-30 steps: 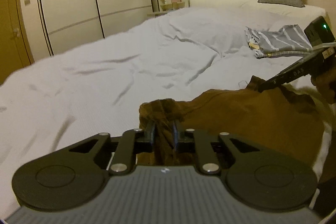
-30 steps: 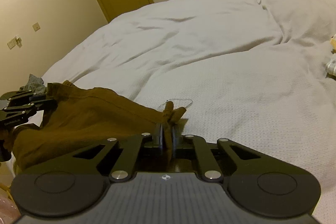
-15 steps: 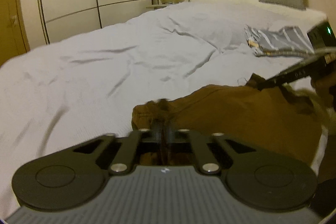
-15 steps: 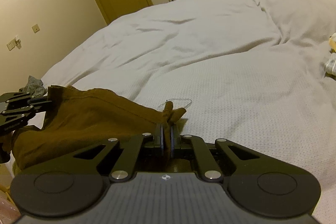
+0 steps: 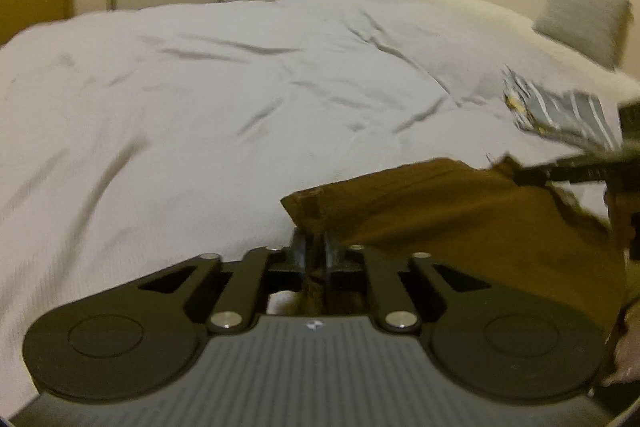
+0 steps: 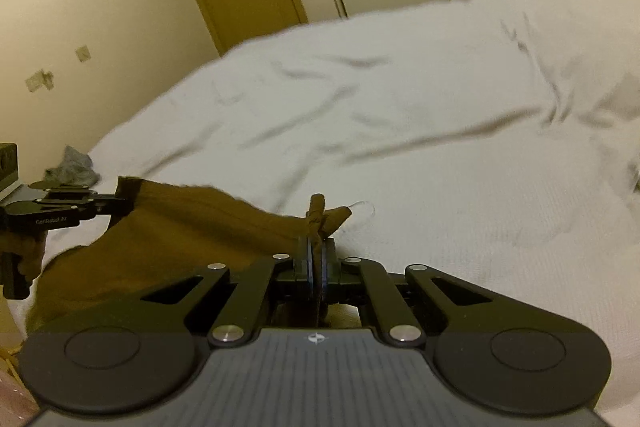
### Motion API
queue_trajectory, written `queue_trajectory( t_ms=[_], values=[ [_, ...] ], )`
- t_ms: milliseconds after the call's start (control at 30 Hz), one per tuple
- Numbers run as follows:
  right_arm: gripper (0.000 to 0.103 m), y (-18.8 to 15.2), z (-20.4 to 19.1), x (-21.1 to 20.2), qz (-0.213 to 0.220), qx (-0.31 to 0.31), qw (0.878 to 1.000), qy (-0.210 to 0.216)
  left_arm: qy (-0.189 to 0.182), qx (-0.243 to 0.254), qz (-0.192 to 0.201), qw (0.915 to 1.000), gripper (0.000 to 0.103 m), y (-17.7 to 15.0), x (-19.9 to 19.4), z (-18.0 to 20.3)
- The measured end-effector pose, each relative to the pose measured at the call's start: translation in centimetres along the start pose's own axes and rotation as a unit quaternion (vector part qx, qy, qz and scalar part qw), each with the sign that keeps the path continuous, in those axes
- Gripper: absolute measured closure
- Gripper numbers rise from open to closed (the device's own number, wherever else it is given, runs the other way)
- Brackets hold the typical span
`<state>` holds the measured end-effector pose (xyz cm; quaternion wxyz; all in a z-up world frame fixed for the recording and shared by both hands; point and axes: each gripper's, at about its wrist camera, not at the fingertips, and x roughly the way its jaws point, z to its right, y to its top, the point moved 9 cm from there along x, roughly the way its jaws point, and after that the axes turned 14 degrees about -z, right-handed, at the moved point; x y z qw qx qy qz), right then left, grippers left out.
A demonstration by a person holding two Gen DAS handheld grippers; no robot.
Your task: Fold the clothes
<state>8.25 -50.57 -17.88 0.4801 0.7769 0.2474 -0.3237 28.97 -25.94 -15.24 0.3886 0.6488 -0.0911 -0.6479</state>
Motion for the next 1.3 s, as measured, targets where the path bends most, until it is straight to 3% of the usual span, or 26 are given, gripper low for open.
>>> queue_trajectory(
  t_ms=[33, 133, 267, 300, 367, 433, 533, 600, 667, 833, 867, 900, 933, 1000, 1100, 1167, 1200, 1233, 1267, 1300],
  values=[
    [0.097, -0.1, 0.4, 0.2, 0.0, 0.005, 1.0, -0.004, 0.006, -0.012, 0.001, 0.9999, 0.082, -0.2, -0.3, -0.3],
    [0.091, -0.4, 1.0, -0.6, 0.011, 0.01, 1.0, -0.027, 0.026, -0.019, 0.005, 0.9995, 0.083, -1.0, -2.2, -0.9],
    [0.087, -1.4, 0.6, -3.9, 0.036, -0.016, 0.998, -0.058, 0.044, 0.011, 0.023, 0.9987, 0.082, -2.4, -6.4, 0.1],
    [0.086, -1.9, 0.1, -4.9, 0.042, -0.025, 0.997, -0.062, 0.035, 0.021, 0.027, 0.9988, 0.08, -2.9, -7.4, 0.8],
    [0.086, -3.2, -1.6, -6.3, 0.044, -0.055, 0.996, -0.056, 0.017, 0.039, 0.028, 0.9987, 0.063, -4.2, -9.2, 2.1],
    [0.084, -4.8, -3.8, -7.3, 0.042, -0.098, 0.993, -0.051, 0.0, 0.046, 0.025, 0.9986, 0.055, -5.7, -10.5, 3.3],
    [0.057, -7.7, -7.4, -8.2, 0.033, -0.186, 0.981, -0.05, -0.047, 0.011, 0.024, 0.9985, 0.05, -7.6, -11.1, 3.9],
    [0.052, -9.9, -9.9, -8.5, 0.028, -0.255, 0.965, -0.058, -0.076, -0.015, 0.017, 0.9969, 0.057, -8.3, -10.3, 3.9],
    [0.052, -12.0, -12.0, -7.7, 0.012, -0.318, 0.946, -0.067, -0.101, -0.03, 0.005, 0.9944, 0.095, -8.8, -9.1, 4.1],
    [0.062, -12.5, -14.4, -4.7, 0.002, -0.397, 0.912, -0.107, -0.104, -0.033, -0.005, 0.994, 0.1, -9.5, -7.8, 3.4],
    [0.069, -12.4, -14.4, -4.1, -0.002, -0.409, 0.905, -0.12, -0.103, -0.032, -0.009, 0.9941, 0.099, -9.8, -7.8, 3.2],
    [0.093, -12.4, -14.4, -3.6, -0.005, -0.422, 0.897, -0.132, -0.103, -0.031, -0.012, 0.9942, 0.099, -10.1, -7.9, 3.1],
    [0.103, -12.7, -14.0, -3.5, -0.009, -0.44, 0.886, -0.148, -0.101, -0.025, -0.015, 0.9944, 0.099, -10.5, -8.0, 3.4],
    [0.103, -13.4, -13.2, -3.3, -0.015, -0.476, 0.861, -0.178, -0.082, -0.014, -0.016, 0.9964, 0.099, -10.7, -8.4, 3.8],
    [0.103, -13.9, -13.3, -3.7, -0.02, -0.492, 0.849, -0.19, -0.025, 0.018, -0.013, 0.9994, 0.079, -11.0, -10.0, 3.9],
    [0.103, -14.3, -13.3, -3.9, -0.023, -0.503, 0.841, -0.198, 0.047, 0.076, -0.01, 0.9959, 0.078, -11.2, -11.5, 4.3],
    [0.095, -14.4, -13.4, -4.0, -0.025, -0.509, 0.837, -0.202, 0.078, 0.112, -0.01, 0.9906, 0.076, -11.1, -11.9, 4.9],
    [0.09, -14.6, -13.4, -4.1, -0.027, -0.514, 0.832, -0.206, 0.108, 0.163, -0.004, 0.9808, 0.068, -11.2, -12.2, 6.0],
    [0.08, -14.8, -13.4, -4.2, -0.028, -0.519, 0.828, -0.209, 0.137, 0.215, 0.001, 0.967, 0.051, -11.3, -12.5, 7.2],
    [0.072, -14.9, -13.5, -4.3, -0.029, -0.525, 0.824, -0.213, 0.166, 0.266, 0.007, 0.9496, 0.041, -11.4, -12.8, 8.5]
  ],
)
